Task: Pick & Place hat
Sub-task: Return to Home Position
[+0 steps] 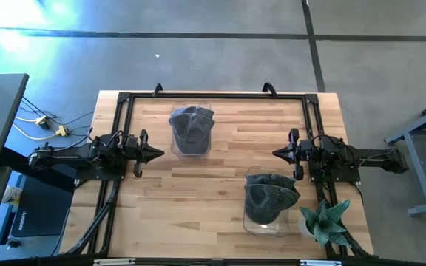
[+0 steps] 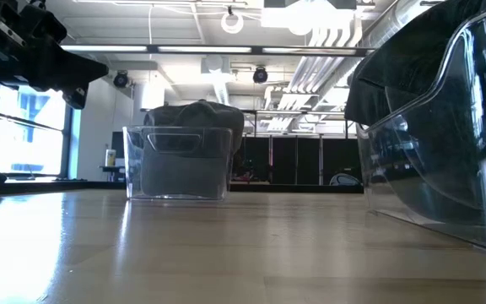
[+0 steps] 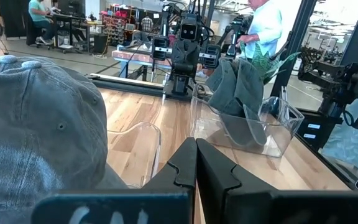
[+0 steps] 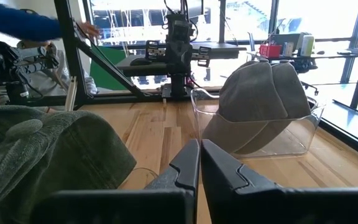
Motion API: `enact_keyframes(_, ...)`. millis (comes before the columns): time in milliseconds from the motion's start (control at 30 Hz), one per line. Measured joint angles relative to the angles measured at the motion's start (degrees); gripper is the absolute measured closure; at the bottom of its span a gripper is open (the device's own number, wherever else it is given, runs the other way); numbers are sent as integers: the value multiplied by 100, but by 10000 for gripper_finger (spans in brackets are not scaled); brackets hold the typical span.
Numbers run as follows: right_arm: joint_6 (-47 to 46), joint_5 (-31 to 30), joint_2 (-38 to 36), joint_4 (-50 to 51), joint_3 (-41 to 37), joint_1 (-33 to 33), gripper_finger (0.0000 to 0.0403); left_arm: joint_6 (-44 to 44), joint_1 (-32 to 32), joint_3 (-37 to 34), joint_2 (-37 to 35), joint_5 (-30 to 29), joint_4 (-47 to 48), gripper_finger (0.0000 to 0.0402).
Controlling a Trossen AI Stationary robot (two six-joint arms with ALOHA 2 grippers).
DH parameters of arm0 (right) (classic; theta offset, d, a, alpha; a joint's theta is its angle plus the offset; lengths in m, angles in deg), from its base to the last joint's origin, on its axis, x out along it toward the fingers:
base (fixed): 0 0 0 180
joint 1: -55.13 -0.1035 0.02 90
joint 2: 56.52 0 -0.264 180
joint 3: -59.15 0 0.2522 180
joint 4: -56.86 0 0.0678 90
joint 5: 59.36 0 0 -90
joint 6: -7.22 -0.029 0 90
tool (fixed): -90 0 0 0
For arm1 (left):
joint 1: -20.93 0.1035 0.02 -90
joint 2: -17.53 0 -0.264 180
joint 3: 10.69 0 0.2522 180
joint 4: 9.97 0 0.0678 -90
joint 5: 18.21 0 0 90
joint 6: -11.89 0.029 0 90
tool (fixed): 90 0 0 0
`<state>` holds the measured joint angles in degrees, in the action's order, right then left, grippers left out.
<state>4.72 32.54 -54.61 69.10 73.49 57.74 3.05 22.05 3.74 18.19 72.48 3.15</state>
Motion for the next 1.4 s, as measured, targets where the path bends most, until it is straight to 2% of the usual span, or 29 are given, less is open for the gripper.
enact_keyframes(1400, 0, 0, 0, 0, 0, 0, 391, -2, 0, 0, 0, -2, -2, 401)
